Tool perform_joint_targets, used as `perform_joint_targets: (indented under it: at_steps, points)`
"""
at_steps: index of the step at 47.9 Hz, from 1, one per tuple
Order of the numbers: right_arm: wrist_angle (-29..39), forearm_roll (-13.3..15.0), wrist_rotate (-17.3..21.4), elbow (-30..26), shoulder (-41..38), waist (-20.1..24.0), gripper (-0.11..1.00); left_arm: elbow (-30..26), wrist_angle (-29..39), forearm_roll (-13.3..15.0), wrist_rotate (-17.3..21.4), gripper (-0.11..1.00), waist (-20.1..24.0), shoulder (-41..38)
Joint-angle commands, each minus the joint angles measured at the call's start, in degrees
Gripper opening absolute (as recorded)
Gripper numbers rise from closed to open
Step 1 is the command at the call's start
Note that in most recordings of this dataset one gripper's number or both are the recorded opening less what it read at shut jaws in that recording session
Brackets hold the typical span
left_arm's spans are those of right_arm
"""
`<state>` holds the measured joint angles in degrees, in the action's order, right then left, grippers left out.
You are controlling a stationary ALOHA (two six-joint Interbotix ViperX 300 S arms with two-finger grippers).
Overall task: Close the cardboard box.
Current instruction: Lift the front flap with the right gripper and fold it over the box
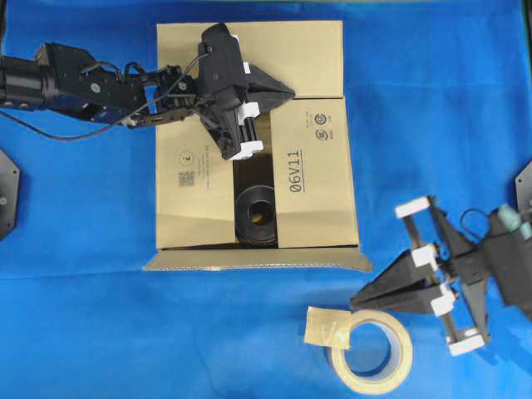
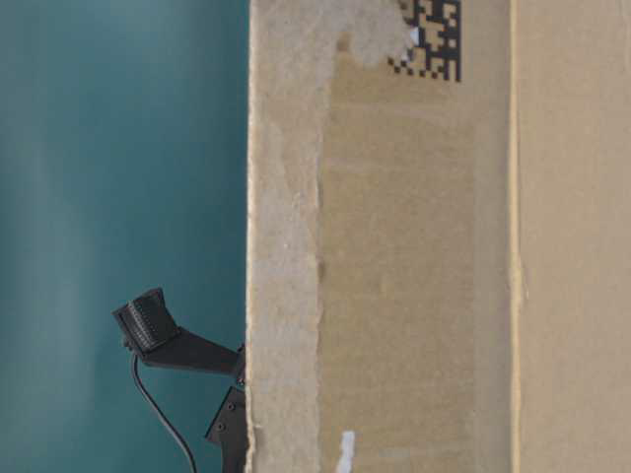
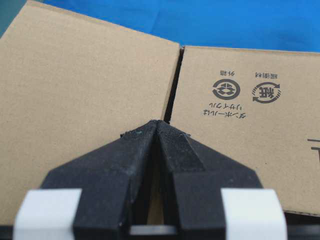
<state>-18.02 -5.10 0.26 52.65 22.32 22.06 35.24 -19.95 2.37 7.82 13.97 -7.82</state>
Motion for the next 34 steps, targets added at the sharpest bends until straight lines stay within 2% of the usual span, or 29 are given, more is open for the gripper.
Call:
perform_joint_targets:
  at_steps: [1, 10, 20, 34]
  points:
    - [-0.79, -0.62, 0.18, -0.62, -1.67, 0.53, 0.01, -0.26, -0.09, -0.18, 0.09, 0.02, -0.44, 0.79]
    - [-2.02, -1.49, 0.26, 0.09, -4.92, 0.62, 0.01, -0.09, -0.09, -0.18, 0.09, 0.02, -0.44, 0.88]
    - [-2.11, -1.49, 0.09, 0.18, -3.96, -0.44, 0.01, 0.00, -0.09, -0.18, 0.09, 0.02, -0.44, 0.88]
    - [-0.18, -1.49, -0.18, 2.72, 1.05, -10.55, 0.01, 0.00, -0.09, -0.18, 0.09, 0.02, -0.70, 0.97]
